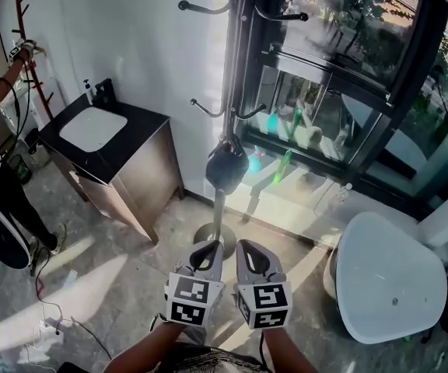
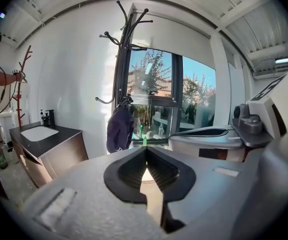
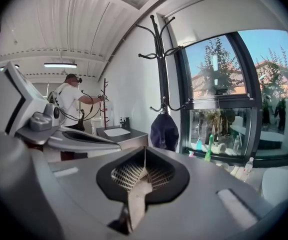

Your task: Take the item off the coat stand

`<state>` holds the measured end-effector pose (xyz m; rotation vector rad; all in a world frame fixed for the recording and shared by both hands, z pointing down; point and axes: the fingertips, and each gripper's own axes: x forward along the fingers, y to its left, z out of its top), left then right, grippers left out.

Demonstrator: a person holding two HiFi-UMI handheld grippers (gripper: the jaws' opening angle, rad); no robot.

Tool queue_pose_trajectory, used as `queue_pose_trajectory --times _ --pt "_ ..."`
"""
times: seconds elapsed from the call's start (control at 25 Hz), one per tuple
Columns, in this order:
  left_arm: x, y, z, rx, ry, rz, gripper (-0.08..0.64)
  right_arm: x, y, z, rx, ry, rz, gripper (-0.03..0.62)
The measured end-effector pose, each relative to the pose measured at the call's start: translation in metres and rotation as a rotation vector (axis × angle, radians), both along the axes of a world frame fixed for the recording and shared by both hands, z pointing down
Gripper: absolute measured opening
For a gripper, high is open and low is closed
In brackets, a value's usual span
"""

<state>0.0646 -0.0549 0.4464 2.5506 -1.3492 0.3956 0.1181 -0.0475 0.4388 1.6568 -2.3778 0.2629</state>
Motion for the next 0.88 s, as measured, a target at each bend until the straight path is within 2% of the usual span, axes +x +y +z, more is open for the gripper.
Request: queue_pose_trajectory --times 0.32,0.64,0.88 --pt "-0.017 -0.055 -0.004 0.003 0.002 0.028 0.003 -0.01 -0.061 0.0 -0.003 0.03 0.055 0.023" --pt "-0.039 -0.089 0.005 -0.012 -0.004 0.043 0.003 -0.014 -0.112 0.012 -0.013 0.073 0.103 0.046" --pt "-0.049 -0.112 0.008 -0.014 0.004 0.052 0.003 -0.019 -0.143 0.023 -0.039 0.07 0.132 0.074"
